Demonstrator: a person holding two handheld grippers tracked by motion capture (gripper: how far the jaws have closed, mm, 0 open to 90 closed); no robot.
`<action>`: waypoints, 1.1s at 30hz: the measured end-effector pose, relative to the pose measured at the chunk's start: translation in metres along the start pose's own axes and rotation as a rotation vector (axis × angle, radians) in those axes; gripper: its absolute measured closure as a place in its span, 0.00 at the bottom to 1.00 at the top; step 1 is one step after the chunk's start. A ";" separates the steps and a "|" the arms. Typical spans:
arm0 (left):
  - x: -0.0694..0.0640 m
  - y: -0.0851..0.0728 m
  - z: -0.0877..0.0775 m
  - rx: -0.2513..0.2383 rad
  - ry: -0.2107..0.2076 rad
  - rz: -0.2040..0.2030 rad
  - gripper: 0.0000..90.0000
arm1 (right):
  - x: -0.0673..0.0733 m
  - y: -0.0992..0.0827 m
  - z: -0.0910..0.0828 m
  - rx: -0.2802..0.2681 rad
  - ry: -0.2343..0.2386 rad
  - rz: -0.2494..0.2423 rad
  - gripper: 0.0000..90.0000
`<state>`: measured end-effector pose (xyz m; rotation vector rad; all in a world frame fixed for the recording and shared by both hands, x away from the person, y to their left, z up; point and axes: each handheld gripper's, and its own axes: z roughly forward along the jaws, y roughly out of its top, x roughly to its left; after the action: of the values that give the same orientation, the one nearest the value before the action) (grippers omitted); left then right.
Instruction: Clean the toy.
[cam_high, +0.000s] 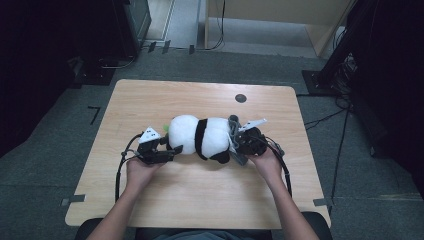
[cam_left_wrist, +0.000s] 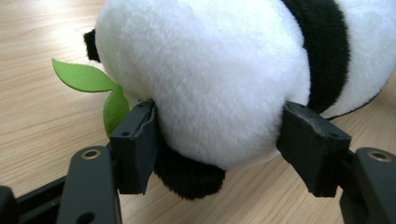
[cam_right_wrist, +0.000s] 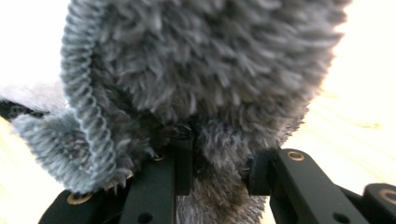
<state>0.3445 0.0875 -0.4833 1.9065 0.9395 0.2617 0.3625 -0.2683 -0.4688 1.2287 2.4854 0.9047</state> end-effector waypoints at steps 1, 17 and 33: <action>0.000 0.000 0.000 0.000 0.000 0.000 0.35 | 0.000 0.001 -0.001 -0.003 -0.007 0.002 0.78; 0.000 0.000 0.000 -0.003 0.002 0.002 0.35 | 0.002 0.015 -0.054 -0.152 -0.032 -0.014 0.79; -0.001 0.000 0.000 -0.003 0.004 0.003 0.35 | 0.070 0.067 -0.060 -0.154 0.052 -0.215 0.79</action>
<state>0.3441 0.0868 -0.4832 1.9050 0.9382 0.2684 0.3343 -0.2090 -0.3756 0.8808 2.4738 1.0580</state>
